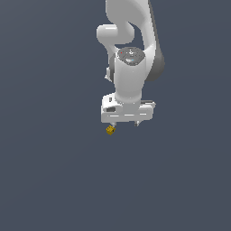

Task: Pick up the object and move it to a goal position.

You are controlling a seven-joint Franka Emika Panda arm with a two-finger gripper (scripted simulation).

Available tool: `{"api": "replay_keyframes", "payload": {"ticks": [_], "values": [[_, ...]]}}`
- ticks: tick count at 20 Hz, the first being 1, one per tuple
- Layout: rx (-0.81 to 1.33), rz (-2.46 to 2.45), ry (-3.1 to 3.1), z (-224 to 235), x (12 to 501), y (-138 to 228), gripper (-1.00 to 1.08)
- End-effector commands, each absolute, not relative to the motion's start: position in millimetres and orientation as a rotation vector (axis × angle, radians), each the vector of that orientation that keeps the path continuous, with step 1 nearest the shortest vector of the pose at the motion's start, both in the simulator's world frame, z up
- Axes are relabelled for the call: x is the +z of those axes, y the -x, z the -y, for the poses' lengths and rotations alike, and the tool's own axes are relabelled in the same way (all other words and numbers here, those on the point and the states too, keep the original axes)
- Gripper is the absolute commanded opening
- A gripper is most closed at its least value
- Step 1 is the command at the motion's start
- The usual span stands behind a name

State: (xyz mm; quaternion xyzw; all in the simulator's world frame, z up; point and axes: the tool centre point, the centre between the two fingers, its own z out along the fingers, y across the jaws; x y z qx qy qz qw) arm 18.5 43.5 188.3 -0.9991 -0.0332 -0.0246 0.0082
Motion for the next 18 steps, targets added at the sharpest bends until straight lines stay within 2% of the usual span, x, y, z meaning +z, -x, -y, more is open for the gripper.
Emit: {"api": "replay_keyframes", "payload": {"ticks": [1,9,18], "values": [[-0.077,0.104,3.123,-43,188,-18,1.00],[-0.065,0.085,3.121,-23,192,-18,1.00],[-0.061,0.041,3.121,-20,187,-16,1.00]]}}
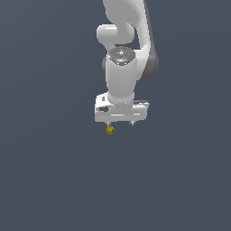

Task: Pick up the object and move it to a goal position.

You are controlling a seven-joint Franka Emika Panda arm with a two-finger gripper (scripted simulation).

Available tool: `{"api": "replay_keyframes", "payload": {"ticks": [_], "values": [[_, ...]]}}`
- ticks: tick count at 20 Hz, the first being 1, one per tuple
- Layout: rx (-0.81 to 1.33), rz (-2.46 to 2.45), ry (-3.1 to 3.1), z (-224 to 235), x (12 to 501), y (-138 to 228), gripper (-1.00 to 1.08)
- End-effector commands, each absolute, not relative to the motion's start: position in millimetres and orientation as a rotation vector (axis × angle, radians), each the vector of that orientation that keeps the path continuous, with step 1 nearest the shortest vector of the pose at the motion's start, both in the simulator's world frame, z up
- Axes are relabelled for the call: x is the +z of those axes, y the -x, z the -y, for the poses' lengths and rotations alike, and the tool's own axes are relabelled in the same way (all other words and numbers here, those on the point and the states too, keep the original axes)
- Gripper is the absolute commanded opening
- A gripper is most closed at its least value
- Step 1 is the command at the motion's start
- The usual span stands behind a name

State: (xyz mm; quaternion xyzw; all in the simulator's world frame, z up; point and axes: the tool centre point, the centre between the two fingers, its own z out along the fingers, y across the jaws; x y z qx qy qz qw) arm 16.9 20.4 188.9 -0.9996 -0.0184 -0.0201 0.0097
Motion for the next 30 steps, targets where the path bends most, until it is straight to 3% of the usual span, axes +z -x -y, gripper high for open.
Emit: {"api": "replay_keyframes", "payload": {"ticks": [1,30], "values": [[-0.060,0.024,3.121,-19,185,-15,1.00],[-0.001,-0.957,2.990,24,76,54,1.00]]}}
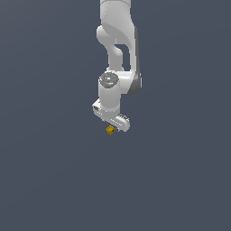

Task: Pick up the object and move it to a goal position.

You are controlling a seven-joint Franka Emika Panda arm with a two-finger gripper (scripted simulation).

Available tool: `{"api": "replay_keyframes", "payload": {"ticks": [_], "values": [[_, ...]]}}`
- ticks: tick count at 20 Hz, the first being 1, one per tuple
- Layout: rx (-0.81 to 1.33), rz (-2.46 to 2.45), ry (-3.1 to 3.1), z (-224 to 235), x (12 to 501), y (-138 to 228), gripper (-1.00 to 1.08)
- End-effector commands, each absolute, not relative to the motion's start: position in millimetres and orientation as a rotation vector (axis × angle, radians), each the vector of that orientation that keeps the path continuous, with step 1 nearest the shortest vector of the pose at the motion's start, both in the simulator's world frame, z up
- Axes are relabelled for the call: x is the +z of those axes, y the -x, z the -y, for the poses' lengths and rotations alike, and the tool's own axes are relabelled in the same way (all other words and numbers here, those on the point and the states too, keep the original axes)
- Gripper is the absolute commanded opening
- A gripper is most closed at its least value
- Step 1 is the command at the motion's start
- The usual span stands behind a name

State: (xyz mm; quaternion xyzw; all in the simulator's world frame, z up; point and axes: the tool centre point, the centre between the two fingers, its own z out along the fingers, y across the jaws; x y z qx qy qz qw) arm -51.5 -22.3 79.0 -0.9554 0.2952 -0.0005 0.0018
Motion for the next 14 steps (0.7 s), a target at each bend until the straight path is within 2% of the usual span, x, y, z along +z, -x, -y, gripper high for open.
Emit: {"api": "replay_keyframes", "payload": {"ticks": [1,14], "values": [[-0.001,-0.971,2.986,24,75,55,1.00],[0.001,-0.996,2.979,26,56,58,1.00]]}}
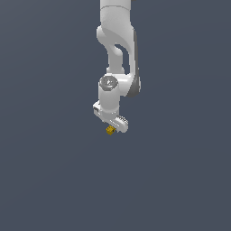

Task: Pick up the object and move it to a goal position.

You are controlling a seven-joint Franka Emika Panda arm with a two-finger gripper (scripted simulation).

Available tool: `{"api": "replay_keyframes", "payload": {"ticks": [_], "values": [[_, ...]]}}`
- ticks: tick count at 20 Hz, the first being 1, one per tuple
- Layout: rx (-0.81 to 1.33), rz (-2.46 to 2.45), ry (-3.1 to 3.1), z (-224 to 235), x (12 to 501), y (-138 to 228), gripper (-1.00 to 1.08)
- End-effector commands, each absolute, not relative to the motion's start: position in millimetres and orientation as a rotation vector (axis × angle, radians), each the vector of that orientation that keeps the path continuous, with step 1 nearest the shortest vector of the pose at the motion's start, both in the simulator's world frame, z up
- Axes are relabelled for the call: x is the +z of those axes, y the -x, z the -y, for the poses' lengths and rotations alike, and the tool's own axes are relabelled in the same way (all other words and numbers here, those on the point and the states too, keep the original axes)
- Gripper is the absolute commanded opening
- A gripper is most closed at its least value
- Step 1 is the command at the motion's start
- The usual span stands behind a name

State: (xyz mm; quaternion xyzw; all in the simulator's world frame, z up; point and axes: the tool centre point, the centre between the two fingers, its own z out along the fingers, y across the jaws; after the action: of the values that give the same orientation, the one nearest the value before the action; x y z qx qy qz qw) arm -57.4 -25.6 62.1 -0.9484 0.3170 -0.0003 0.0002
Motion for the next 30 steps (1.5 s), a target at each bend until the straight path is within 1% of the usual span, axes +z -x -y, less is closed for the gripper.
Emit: {"api": "replay_keyframes", "payload": {"ticks": [1,6,11,12,24,30], "values": [[0.000,-0.998,2.979,26,52,58,1.00],[0.000,-1.001,2.978,26,29,59,1.00],[0.000,-1.002,2.977,26,22,58,1.00],[0.000,-1.002,2.977,26,22,58,-1.00],[0.000,-1.002,2.977,26,23,58,-1.00],[0.000,-1.002,2.977,35,41,56,-1.00]]}}
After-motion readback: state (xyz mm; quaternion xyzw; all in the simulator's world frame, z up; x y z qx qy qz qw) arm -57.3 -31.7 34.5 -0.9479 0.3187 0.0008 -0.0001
